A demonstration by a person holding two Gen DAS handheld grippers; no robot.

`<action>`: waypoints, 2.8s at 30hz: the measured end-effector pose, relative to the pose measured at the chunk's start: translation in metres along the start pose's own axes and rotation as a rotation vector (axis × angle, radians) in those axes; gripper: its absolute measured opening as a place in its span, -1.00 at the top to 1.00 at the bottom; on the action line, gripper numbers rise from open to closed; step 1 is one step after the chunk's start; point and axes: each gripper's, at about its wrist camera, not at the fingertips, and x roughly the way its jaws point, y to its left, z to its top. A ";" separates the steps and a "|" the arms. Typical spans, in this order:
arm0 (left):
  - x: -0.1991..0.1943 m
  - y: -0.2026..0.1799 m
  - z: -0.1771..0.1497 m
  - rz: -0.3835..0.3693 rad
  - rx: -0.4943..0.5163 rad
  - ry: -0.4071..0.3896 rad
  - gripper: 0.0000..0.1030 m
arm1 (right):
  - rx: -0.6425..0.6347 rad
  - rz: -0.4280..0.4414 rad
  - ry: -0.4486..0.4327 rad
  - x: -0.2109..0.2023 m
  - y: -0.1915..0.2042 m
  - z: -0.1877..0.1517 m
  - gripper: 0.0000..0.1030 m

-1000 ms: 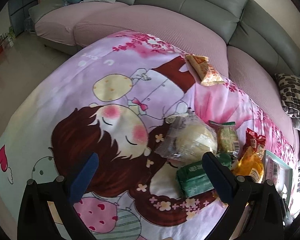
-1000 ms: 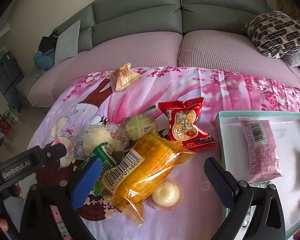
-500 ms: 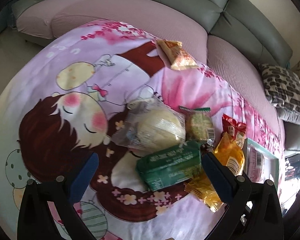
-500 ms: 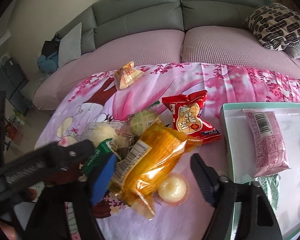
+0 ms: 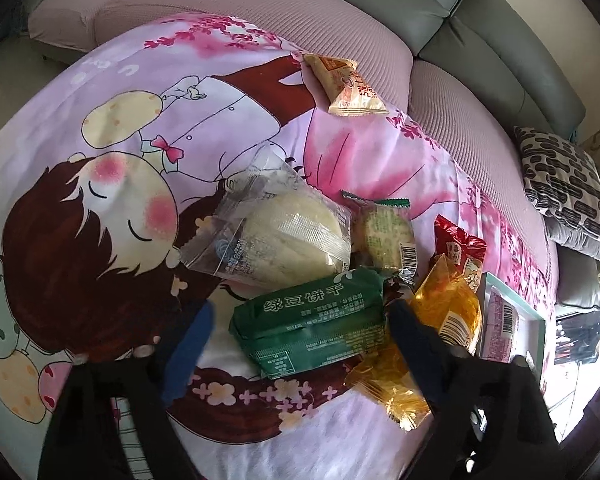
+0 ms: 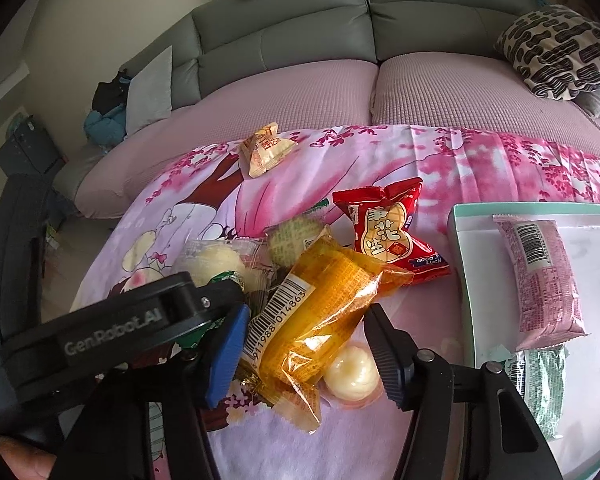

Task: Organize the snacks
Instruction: 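Grasp the green biscuit packet with the left tool while the right tool grasps the orange bread bag, then lift both held snacks and carry them over the white tray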

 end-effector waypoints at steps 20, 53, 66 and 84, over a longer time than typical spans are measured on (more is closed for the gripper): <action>-0.021 -0.011 -0.005 -0.016 0.045 -0.051 -0.40 | -0.006 0.015 -0.029 -0.012 -0.003 0.001 0.27; -0.069 -0.092 -0.023 -0.077 0.269 -0.205 -0.40 | 0.150 -0.044 -0.170 -0.090 -0.082 0.008 0.29; -0.056 -0.178 -0.066 -0.155 0.502 -0.181 -0.40 | 0.394 -0.246 -0.286 -0.155 -0.209 -0.003 0.29; -0.003 -0.252 -0.100 -0.150 0.660 -0.096 -0.40 | 0.449 -0.244 -0.232 -0.134 -0.261 -0.012 0.28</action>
